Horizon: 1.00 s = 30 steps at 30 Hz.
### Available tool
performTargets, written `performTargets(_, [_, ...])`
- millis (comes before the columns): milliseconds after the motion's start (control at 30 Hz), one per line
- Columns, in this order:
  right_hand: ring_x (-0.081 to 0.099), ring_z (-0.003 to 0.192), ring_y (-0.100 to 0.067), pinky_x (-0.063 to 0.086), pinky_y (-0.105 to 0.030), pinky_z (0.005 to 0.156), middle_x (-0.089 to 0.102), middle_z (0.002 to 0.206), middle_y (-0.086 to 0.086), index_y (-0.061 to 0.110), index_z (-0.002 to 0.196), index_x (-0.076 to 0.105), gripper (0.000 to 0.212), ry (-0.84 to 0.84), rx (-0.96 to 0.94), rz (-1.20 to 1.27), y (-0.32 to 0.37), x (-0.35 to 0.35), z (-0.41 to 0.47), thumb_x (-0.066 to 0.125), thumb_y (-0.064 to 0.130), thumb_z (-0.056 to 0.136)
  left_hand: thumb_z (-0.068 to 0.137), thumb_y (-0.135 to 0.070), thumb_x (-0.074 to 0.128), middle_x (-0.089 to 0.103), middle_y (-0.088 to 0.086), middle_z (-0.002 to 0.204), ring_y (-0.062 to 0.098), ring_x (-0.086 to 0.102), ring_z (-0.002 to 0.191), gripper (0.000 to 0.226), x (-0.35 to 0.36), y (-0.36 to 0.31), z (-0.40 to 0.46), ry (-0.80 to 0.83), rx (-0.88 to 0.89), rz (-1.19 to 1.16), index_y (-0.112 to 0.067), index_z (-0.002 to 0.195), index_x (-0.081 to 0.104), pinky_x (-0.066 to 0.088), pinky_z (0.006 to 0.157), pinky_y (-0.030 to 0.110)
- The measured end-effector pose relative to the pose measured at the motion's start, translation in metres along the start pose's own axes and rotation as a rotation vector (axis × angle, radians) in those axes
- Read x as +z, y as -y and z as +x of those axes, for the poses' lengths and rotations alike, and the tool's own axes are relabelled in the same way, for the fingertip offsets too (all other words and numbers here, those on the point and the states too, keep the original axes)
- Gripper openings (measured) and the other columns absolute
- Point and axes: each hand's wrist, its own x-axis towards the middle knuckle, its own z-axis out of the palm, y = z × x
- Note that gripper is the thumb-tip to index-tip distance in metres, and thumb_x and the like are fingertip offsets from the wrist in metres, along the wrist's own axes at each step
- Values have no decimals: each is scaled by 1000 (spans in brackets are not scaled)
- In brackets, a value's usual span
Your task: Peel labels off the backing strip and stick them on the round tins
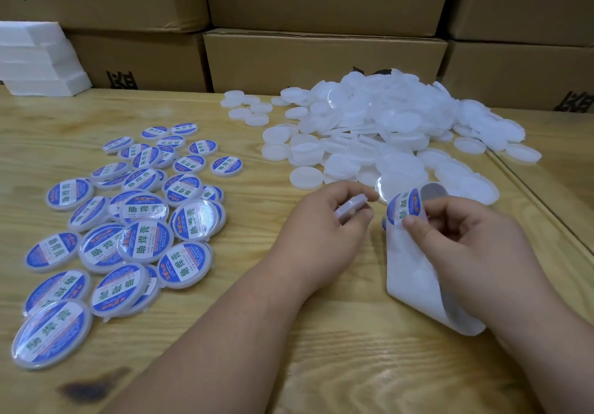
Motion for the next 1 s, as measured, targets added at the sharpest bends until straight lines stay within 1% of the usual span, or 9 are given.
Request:
performTargets(67, [53, 55, -2, 42, -16, 54, 65, 69, -2, 39, 84, 73, 10, 6, -6, 10, -1, 2, 0, 77, 30, 84, 91, -19, 73, 73, -14, 87, 9, 67, 80, 17, 0, -1, 0, 16, 59, -66, -35, 96, 73, 49, 67, 10])
performTargets(167, [54, 57, -3, 41, -15, 53, 68, 69, 0, 39, 84, 75, 9, 46, -30, 23, 0, 2, 0, 78, 31, 83, 86, -21, 78, 74, -11, 88, 20, 66, 80, 19, 3, -3, -2, 70, 108, -105, -36, 96, 73, 56, 77, 29])
performTargets(267, [47, 50, -4, 36, -14, 47, 64, 62, 0, 48, 87, 74, 16, 107, -77, -9, 5, 3, -3, 71, 33, 85, 82, -20, 82, 72, -12, 85, 5, 59, 72, 21, 4, -2, -2, 76, 125, -98, -35, 93, 73, 55, 74, 29])
performTargets(400, [43, 47, -5, 34, -17, 46, 62, 62, -6, 50, 95, 73, 23, 168, -103, -54, 6, 2, -4, 63, 30, 88, 76, -23, 85, 72, -13, 84, 3, 63, 76, 24, 4, -2, -2, 58, 127, -105, -36, 92, 73, 55, 80, 37])
performTargets(567, [47, 47, -4, 37, -15, 47, 60, 56, 9, 35, 83, 69, 7, 117, -102, -48, 1, 4, -2, 73, 29, 86, 77, -24, 84, 73, -13, 85, 1, 65, 78, 23, 5, -4, -3, 32, 139, -89, -38, 92, 72, 55, 79, 28])
performTargets(767, [54, 53, -7, 41, -19, 51, 68, 68, 6, 41, 91, 72, 10, 148, -116, -46, 0, 3, -4, 68, 32, 89, 84, -15, 81, 75, -11, 83, 1, 68, 82, 20, 4, -5, -4, 29, 123, -89, -32, 92, 74, 53, 79, 17])
performTargets(833, [56, 54, -10, 42, -22, 51, 69, 69, 6, 45, 93, 73, 17, 154, -124, -49, 1, 3, -4, 67, 30, 90, 84, -15, 80, 75, -12, 84, 6, 69, 86, 19, 3, -5, -4, 17, 125, -76, -31, 94, 74, 55, 82, 21])
performTargets(900, [52, 50, -6, 39, -17, 47, 66, 63, 9, 45, 91, 73, 14, 140, -128, -43, 1, 3, -3, 68, 31, 89, 81, -20, 82, 74, -13, 83, 13, 68, 88, 19, 3, -5, -4, 27, 126, -70, -32, 94, 73, 57, 86, 31])
performTargets(1000, [49, 48, -3, 36, -11, 48, 61, 57, 12, 39, 85, 71, 8, 131, -124, -25, 1, 5, -3, 71, 31, 86, 79, -23, 81, 73, -15, 82, 7, 66, 86, 21, 4, -6, -6, 53, 143, -72, -34, 94, 73, 56, 89, 35])
